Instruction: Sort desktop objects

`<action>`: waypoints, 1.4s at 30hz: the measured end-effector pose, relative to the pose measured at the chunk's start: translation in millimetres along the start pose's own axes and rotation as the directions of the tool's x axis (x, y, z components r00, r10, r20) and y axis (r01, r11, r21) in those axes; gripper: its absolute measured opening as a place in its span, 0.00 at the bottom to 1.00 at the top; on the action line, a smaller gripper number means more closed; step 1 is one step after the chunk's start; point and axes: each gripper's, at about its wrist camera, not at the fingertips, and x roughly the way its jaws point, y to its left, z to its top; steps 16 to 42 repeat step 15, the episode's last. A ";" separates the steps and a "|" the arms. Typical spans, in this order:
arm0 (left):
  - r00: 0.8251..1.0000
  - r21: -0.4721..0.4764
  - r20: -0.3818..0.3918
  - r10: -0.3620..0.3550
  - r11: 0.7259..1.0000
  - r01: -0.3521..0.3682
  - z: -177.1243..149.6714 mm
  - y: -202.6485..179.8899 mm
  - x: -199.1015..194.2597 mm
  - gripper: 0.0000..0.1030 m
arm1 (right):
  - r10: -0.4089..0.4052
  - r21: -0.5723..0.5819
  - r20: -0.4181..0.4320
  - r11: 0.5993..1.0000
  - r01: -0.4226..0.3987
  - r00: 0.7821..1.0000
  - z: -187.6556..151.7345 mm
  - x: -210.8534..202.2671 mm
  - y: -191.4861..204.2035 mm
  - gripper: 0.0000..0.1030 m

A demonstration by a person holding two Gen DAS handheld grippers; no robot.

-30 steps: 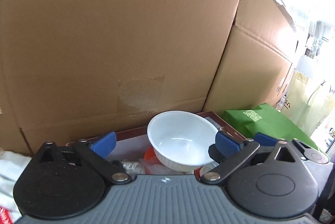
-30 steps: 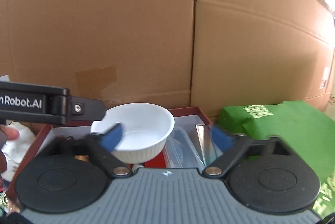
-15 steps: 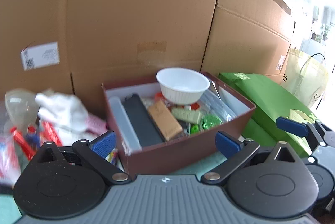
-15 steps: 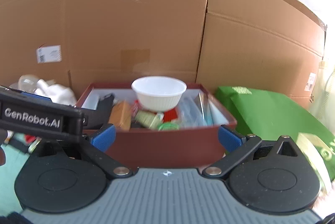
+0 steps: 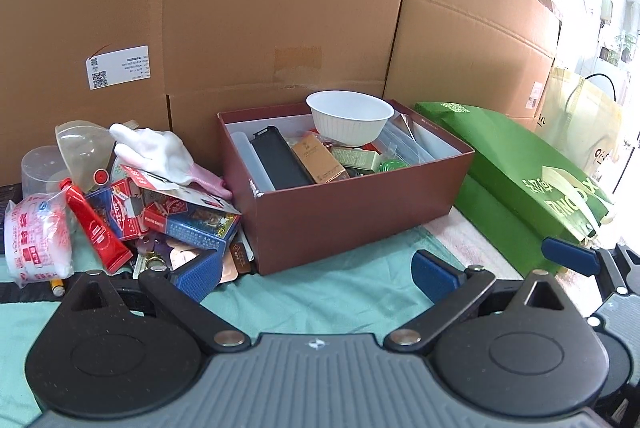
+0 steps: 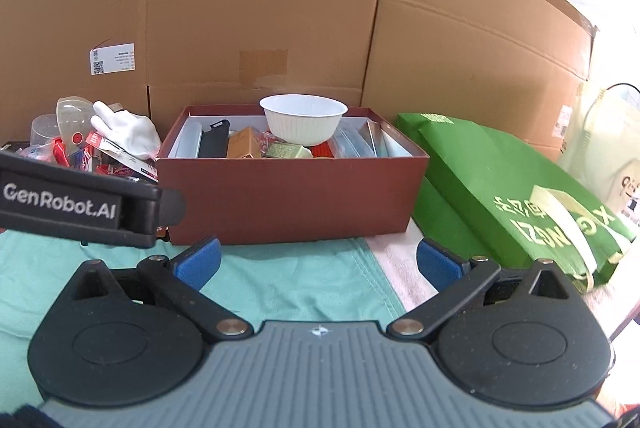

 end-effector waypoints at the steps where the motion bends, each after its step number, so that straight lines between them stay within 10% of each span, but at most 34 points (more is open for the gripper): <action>1: 1.000 0.000 0.001 0.002 1.000 -0.002 -0.5 0.0 -1.5 1.00 | 0.000 0.004 0.001 1.000 0.000 1.000 -0.3 -0.9 -0.3 0.98; 42: 1.000 0.025 0.007 -0.012 1.000 0.012 -0.1 -4.3 -8.2 1.00 | -0.003 0.022 -0.019 1.000 0.003 1.000 0.9 0.2 -1.5 0.98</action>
